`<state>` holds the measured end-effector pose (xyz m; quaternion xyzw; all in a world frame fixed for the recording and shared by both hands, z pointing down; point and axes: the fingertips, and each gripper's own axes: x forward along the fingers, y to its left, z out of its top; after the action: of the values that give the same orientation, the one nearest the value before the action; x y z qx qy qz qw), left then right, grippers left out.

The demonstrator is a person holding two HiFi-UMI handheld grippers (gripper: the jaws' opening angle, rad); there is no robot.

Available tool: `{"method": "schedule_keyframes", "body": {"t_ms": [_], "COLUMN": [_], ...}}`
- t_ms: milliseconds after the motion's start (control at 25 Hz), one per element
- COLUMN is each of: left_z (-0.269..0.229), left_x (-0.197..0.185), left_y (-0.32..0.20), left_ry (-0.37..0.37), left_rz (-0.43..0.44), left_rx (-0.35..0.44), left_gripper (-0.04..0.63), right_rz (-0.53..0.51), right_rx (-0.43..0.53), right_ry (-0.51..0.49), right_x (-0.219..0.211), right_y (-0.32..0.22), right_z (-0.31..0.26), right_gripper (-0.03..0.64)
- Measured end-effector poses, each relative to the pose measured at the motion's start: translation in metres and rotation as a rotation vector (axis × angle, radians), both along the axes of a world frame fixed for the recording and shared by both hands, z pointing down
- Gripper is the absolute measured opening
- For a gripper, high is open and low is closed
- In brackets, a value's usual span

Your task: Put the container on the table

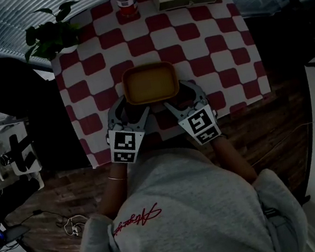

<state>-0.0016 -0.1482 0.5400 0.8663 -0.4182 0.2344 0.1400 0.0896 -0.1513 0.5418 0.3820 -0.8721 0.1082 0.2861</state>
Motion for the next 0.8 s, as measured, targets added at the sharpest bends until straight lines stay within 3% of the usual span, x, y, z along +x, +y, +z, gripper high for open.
{"method": "schedule_keyframes", "body": {"t_ms": [800], "left_z": [0.01], "left_x": [0.0], "left_y": [0.0], "left_ry": [-0.019], "left_rz": [0.003], "left_rx": [-0.026], "left_gripper": [0.291], "right_rz": [-0.002], "right_rx": [-0.024], "right_ry": [0.014], "right_x": [0.001], "right_y": [0.0], "right_z": [0.01], "right_gripper": [0.288]}}
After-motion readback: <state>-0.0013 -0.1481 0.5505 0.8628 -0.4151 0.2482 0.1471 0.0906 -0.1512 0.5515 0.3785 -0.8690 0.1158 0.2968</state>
